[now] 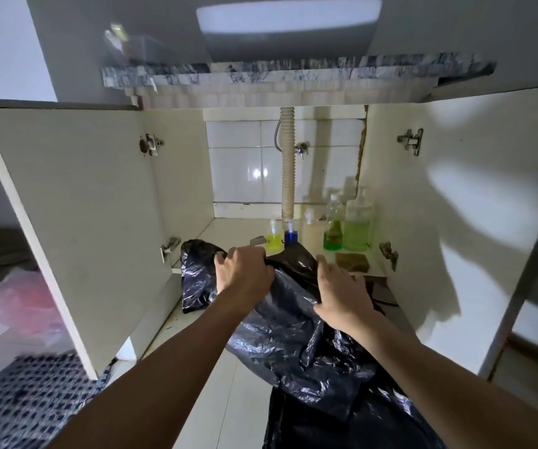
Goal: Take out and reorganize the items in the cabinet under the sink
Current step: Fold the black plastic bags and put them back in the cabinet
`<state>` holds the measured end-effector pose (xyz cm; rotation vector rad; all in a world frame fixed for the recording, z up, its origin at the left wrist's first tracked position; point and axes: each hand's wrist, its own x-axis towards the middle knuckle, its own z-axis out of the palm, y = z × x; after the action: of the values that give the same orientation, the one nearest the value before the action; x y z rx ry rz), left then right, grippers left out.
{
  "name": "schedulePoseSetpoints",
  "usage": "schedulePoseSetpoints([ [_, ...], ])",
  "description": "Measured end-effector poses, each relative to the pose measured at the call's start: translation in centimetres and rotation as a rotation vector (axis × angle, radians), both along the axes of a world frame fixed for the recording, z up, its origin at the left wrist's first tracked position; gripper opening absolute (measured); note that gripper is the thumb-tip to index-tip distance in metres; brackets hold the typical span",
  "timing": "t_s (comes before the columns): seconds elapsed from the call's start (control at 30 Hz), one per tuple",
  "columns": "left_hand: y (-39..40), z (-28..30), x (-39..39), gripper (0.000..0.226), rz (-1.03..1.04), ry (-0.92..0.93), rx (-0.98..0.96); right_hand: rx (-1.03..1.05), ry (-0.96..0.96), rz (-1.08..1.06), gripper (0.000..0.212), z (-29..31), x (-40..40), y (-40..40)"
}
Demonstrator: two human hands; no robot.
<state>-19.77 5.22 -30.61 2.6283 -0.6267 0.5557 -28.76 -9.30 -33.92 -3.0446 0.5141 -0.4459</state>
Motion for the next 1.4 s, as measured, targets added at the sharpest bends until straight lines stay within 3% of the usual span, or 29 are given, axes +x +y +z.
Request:
schedulePoseSetpoints([
  [0.07, 0.7, 0.0, 0.4, 0.017, 0.004, -0.034, 0.070, 0.003, -0.050, -0.071, 0.049, -0.1, 0.1, -1.1],
  [0.2, 1.7, -0.7, 1.3, 0.018, -0.031, -0.109, 0.188, 0.109, -0.026, -0.128, 0.019, 1.5, -0.1, -3.0],
  [0.27, 2.0, -1.1, 1.4, 0.019, -0.044, -0.113, 0.226, 0.177, 0.076, -0.142, 0.019, 2.3, -0.5, -4.5],
  [0.37, 2.0, -1.4, 1.4, 0.018, -0.086, -0.067, 0.277, 0.191, 0.261, -0.139, 0.039, 3.2, -1.6, -6.6],
  [0.47, 1.1, -1.6, 2.0, 0.016, -0.147, -0.086, 0.374, 0.186, 0.336, -0.159, 0.044, 4.0, -2.6, -8.1],
  [0.6, -1.2, -1.2, 4.2, 0.022, -0.159, -0.053, 0.448, 0.133, 0.160, -0.221, 0.023, 5.1, -1.5, -10.2],
  [0.8, -4.7, 1.6, 6.9, 0.021, -0.113, -0.058, 0.401, -0.003, -0.202, -0.297, 0.020, 4.7, 0.0, -12.7],
  [0.93, -4.9, 3.3, 6.8, 0.023, -0.125, -0.037, 0.377, -0.091, -0.336, -0.253, 0.023, 4.4, -0.6, -13.4],
  [1.13, -3.1, 3.3, 3.9, 0.045, -0.200, -0.039, -0.005, -0.102, -0.571, -0.102, 0.037, 4.2, -3.3, -12.7],
  [1.2, -1.9, 1.3, 2.9, 0.044, -0.345, 0.005, -0.020, -0.114, -0.513, -0.076, 0.027, 2.8, -4.9, -12.4],
  [1.23, -1.4, 0.0, 2.5, 0.044, -0.431, 0.061, 0.064, -0.137, -0.424, -0.070, 0.021, 1.6, -5.8, -12.3],
  [1.33, -0.8, -3.7, 0.7, 0.046, -0.581, 0.311, 0.545, -0.123, 0.124, -0.060, 0.025, -3.3, -8.4, -12.1],
  [1.4, -1.2, -6.4, -1.0, 0.044, -0.615, 0.436, 0.783, 0.058, 0.535, -0.062, 0.039, -6.4, -9.6, -12.1],
])
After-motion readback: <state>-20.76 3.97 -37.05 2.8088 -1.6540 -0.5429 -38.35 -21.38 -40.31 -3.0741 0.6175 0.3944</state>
